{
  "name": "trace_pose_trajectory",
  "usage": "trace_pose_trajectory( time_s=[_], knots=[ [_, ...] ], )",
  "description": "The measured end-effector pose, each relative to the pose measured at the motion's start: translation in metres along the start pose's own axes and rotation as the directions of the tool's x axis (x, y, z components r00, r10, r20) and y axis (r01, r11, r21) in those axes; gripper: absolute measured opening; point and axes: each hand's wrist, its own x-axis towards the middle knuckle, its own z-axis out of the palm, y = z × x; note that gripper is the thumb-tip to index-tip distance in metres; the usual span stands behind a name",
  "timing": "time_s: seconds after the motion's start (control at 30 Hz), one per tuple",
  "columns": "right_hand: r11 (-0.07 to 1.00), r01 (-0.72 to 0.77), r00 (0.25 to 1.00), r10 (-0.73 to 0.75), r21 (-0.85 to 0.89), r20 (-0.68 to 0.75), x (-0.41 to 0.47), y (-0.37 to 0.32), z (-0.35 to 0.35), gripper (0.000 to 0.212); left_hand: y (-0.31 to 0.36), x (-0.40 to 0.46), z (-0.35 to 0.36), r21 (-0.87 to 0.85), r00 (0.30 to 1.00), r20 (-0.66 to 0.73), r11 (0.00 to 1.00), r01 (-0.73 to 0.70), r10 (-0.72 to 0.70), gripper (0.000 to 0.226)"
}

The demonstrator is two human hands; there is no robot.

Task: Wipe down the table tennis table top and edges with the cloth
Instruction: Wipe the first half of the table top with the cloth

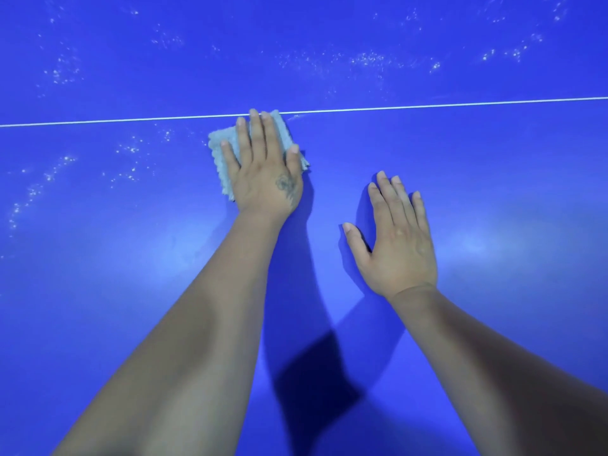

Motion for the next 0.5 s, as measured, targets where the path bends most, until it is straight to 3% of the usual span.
trace_pose_trajectory(
  time_s=[0.27, 0.37, 0.5],
  knots=[
    [1.0, 0.002, 1.0, -0.002, 0.01, -0.013, 0.0, -0.001, -0.001, 0.067, 0.027, -0.034, 0.012, 0.047, 0.903, 0.007, 0.902, -0.429, 0.429, 0.066],
    [1.0, 0.0, 1.0, 0.0, 0.007, -0.006, 0.0, -0.002, -0.001, 0.066, 0.012, -0.069, 0.009, 0.043, 0.888, 0.003, 0.887, -0.46, 0.46, 0.064],
    [1.0, -0.005, 1.0, 0.005, -0.013, -0.007, 0.001, -0.003, 0.0, 0.065, -0.017, -0.099, 0.0, 0.046, 0.923, 0.028, 0.922, -0.384, 0.383, 0.066]
  ],
)
